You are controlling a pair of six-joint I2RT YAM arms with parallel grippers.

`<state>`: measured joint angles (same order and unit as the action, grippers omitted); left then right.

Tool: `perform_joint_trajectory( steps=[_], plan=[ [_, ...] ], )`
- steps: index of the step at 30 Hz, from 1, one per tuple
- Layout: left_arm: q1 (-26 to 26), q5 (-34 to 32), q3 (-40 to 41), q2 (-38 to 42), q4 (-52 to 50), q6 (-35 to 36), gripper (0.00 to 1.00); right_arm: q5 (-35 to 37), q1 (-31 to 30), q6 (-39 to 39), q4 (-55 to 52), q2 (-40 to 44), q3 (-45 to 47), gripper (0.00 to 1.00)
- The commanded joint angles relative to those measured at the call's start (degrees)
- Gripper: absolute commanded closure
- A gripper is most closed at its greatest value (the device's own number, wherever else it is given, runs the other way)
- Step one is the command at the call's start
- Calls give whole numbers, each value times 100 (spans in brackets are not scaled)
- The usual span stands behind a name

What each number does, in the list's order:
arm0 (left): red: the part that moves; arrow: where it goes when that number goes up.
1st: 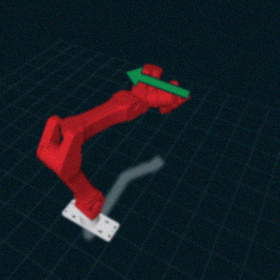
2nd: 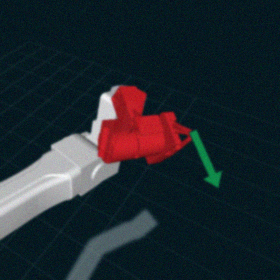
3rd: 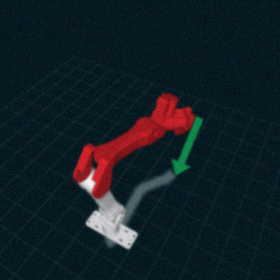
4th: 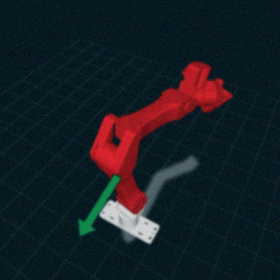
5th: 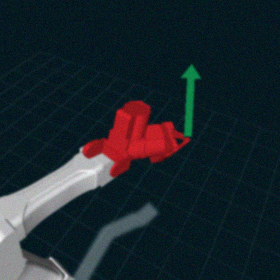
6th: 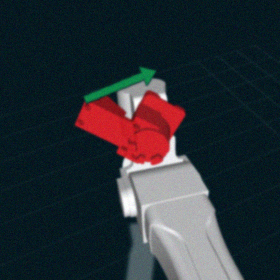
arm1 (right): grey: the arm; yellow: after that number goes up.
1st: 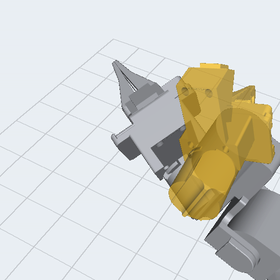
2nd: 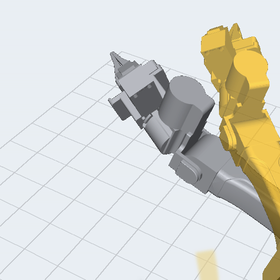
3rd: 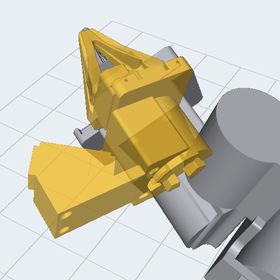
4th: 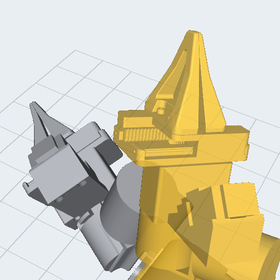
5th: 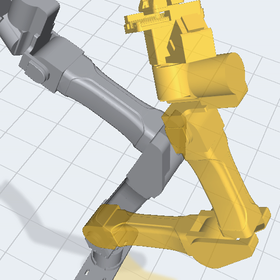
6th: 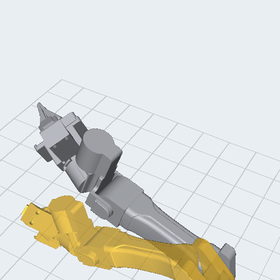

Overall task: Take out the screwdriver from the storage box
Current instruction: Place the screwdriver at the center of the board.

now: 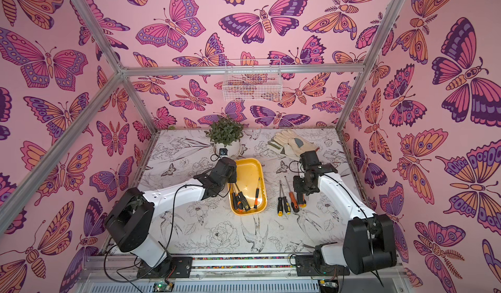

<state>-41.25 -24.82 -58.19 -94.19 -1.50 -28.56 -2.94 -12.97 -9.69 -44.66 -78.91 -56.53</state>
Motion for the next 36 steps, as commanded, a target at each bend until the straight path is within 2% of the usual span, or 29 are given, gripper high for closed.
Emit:
perform_joint_trajectory(
  steps=[1,8,14,36],
  plan=[
    [29,29,3,76,174,-79,100,279,194,280,-123,-229,-321,100],
    [56,56,36,88,198,-106,100,857,325,510,-144,-643,-444,100],
    [56,92,32,81,202,-97,100,1078,360,480,-52,-883,-440,100],
    [65,108,98,134,254,-106,100,651,732,530,131,-1801,-425,100]
  ],
)
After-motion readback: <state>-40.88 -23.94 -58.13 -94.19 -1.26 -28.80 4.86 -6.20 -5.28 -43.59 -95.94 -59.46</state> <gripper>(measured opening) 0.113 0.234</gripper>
